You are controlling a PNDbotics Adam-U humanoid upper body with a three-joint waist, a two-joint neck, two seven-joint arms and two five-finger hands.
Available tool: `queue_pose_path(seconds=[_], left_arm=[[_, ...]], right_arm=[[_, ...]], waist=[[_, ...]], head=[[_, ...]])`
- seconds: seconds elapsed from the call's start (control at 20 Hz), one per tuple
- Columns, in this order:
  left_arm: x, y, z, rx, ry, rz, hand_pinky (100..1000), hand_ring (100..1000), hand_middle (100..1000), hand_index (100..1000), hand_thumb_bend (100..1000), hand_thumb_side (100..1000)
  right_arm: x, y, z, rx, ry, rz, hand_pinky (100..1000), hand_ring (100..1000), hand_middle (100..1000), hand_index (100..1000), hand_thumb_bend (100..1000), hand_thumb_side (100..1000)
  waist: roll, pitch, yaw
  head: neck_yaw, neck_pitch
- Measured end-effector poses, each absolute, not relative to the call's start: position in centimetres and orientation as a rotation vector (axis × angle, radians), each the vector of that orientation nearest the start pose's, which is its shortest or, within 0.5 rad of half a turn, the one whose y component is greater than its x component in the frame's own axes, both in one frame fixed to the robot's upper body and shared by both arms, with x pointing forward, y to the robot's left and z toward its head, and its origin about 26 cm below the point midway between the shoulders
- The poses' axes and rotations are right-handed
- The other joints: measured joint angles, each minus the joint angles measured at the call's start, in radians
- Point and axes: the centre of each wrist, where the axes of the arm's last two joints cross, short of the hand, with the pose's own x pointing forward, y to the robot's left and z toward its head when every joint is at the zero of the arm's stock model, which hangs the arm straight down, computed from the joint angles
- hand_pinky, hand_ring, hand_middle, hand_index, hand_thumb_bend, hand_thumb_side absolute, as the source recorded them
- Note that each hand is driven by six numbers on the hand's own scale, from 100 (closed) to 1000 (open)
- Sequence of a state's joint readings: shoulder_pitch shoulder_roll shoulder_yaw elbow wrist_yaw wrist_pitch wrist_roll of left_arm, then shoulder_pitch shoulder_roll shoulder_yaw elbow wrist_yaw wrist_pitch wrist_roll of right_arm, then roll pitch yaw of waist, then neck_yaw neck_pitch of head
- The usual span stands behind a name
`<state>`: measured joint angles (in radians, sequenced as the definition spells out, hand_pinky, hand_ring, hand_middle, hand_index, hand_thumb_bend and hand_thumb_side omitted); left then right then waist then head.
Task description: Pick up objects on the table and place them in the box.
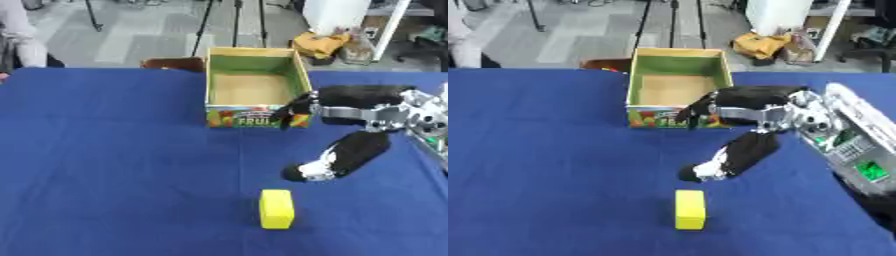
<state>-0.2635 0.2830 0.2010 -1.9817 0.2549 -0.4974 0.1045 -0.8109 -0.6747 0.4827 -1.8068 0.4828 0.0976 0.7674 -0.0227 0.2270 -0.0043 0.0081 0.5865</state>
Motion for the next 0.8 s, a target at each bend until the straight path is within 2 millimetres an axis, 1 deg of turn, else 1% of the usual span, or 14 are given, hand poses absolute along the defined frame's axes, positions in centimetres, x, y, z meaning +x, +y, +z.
queue_pose_path(seconds=[0.2, 0.3, 0.35, 0.4, 0.45, 0.65, 0.8], left_arm=[[29.5, 30.8, 19.7, -0.071, 3.512, -0.128, 559, 789, 886, 948, 100, 1000], [29.5, 30.8, 19.7, -0.071, 3.511, -0.128, 559, 789, 886, 948, 100, 1000], [29.5, 30.8, 19.7, -0.071, 3.511, -0.128, 559, 789, 886, 948, 100, 1000], [29.5, 30.8, 19.7, -0.071, 3.511, -0.128, 559, 790, 886, 948, 100, 1000], [29.5, 30.8, 19.7, -0.07, 3.511, -0.128, 558, 789, 886, 948, 100, 1000], [29.5, 30.8, 19.7, -0.069, 3.51, -0.128, 558, 790, 886, 948, 100, 1000], [29.5, 30.8, 19.7, -0.068, 3.509, -0.129, 557, 790, 887, 949, 100, 1000]], right_arm=[[33.8, -18.2, 26.1, -0.561, -1.505, 1.968, 930, 933, 765, 959, 444, 714], [33.8, -18.2, 25.4, -0.563, -1.502, 1.967, 934, 933, 760, 964, 424, 648], [33.8, -18.2, 25.0, -0.562, -1.499, 1.967, 936, 932, 758, 968, 388, 600], [33.7, -18.3, 24.5, -0.558, -1.494, 1.965, 939, 933, 758, 971, 362, 571], [33.7, -18.3, 24.1, -0.551, -1.489, 1.963, 948, 936, 764, 982, 321, 519], [33.6, -18.6, 22.6, -0.513, -1.455, 1.959, 964, 946, 778, 999, 281, 473], [33.5, -18.9, 21.8, -0.491, -1.437, 1.951, 977, 951, 781, 1000, 299, 470]], waist=[[0.001, 0.0, -0.003], [0.004, 0.0, -0.004], [0.004, 0.0, -0.005], [0.004, 0.0, -0.005], [0.004, 0.0, -0.005], [0.009, 0.0, -0.01], [0.01, 0.001, -0.011]], head=[[0.0, -0.003], [0.0, -0.007], [0.0, -0.008], [0.0, -0.008], [0.0, -0.008], [0.001, -0.009], [0.001, -0.013]])
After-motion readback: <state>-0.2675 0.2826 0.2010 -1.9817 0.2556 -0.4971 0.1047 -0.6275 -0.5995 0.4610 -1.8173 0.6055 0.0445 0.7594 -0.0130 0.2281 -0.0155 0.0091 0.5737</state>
